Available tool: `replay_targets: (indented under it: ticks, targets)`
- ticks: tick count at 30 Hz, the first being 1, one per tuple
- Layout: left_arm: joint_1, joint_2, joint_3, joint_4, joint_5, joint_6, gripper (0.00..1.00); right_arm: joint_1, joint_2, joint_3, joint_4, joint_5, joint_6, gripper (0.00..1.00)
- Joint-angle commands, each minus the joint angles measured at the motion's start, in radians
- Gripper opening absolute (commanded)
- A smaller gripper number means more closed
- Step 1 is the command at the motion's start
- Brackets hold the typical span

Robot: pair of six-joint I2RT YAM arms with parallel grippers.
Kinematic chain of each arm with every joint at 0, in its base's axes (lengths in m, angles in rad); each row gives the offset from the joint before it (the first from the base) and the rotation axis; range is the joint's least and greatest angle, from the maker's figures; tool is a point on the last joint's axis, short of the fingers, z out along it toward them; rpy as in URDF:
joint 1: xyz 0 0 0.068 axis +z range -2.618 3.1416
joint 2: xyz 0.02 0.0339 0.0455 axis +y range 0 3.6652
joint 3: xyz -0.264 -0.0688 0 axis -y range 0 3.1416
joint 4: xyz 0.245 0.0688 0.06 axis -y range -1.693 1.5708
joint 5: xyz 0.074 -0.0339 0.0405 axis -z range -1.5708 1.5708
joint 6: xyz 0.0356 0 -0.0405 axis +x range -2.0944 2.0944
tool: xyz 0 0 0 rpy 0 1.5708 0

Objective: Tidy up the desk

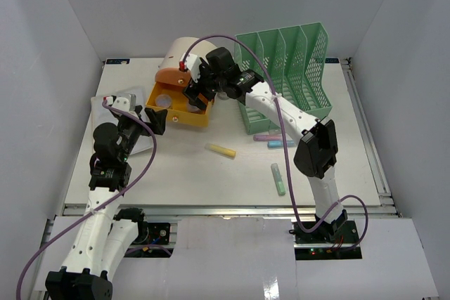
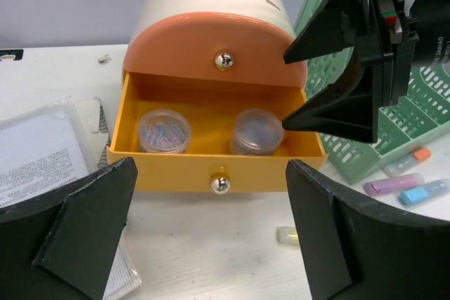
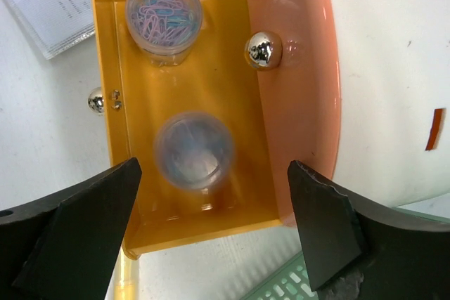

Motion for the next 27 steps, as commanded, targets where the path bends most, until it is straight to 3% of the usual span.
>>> replay_targets:
  ticks: [1,7,12,15,17,22,27]
  targets:
    - [0.002,-0.008,-0.004,0.026,0.034,0.0,0.98,0.001,-0.058,0.002,0.056,-0.001,0.004,0.95]
    - [0.002,0.03,0.007,0.021,0.104,-0.003,0.98,-0.002,-0.103,-0.021,0.038,-0.057,0.0,0.97]
    - [0.002,0.021,0.006,0.017,0.097,-0.005,0.98,-0.051,-0.221,-0.099,-0.027,-0.291,-0.121,0.95]
    - [0.002,0.014,0.004,0.018,0.1,-0.005,0.98,-0.118,-0.296,-0.208,-0.083,-0.464,-0.304,0.91]
    - [0.002,0.013,0.004,0.018,0.102,-0.006,0.98,-0.158,-0.338,-0.287,-0.122,-0.517,-0.537,0.89]
    - [0.002,0.014,0.006,0.018,0.108,-0.009,0.98,-0.181,-0.413,-0.484,-0.149,-0.429,-0.894,0.89]
    - [0.002,0.012,0.004,0.017,0.101,-0.008,0.98,-0.18,-0.317,-0.468,-0.154,-0.297,-1.008,0.86]
